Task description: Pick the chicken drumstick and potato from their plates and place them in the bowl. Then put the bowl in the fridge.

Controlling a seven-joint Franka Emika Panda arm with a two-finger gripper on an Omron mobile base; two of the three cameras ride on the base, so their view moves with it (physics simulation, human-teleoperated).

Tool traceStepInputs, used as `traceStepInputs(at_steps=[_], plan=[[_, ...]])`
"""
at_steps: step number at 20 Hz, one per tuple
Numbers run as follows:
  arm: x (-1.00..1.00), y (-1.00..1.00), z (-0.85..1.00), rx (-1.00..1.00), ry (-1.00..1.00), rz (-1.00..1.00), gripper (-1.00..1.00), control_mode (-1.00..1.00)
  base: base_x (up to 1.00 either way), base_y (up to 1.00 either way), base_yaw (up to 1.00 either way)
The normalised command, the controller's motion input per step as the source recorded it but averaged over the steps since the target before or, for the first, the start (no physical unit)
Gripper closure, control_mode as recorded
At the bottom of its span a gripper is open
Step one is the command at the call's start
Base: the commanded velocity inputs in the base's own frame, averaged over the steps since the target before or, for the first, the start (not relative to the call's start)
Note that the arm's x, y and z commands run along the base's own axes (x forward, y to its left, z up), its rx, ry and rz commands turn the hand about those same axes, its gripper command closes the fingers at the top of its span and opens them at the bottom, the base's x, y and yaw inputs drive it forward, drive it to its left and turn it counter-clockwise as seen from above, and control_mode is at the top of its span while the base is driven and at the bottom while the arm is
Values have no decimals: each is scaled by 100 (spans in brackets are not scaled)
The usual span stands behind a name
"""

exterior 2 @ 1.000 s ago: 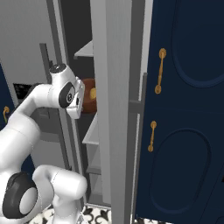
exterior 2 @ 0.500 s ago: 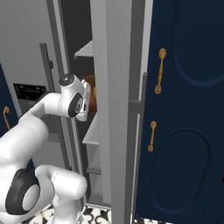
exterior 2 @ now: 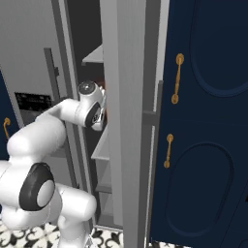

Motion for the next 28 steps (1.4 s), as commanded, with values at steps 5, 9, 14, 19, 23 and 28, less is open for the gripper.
traceStepInputs(at_steps=[5, 9, 14, 19, 23, 28], plan=[[61, 0, -3, -2, 0, 0, 100, -100, 0, 0, 0], [53, 0, -16, -2, 0, 0, 100, -100, 0, 0, 0], [37, 0, -24, -1, 1, 0, 100, -100, 0, 0, 0], [33, -1, -10, -1, 1, 0, 100, -100, 0, 0, 0], [40, -2, 0, 0, 6, 0, 100, -100, 0, 0, 0], [50, -1, 0, 0, 3, 0, 100, -100, 0, 0, 0]])
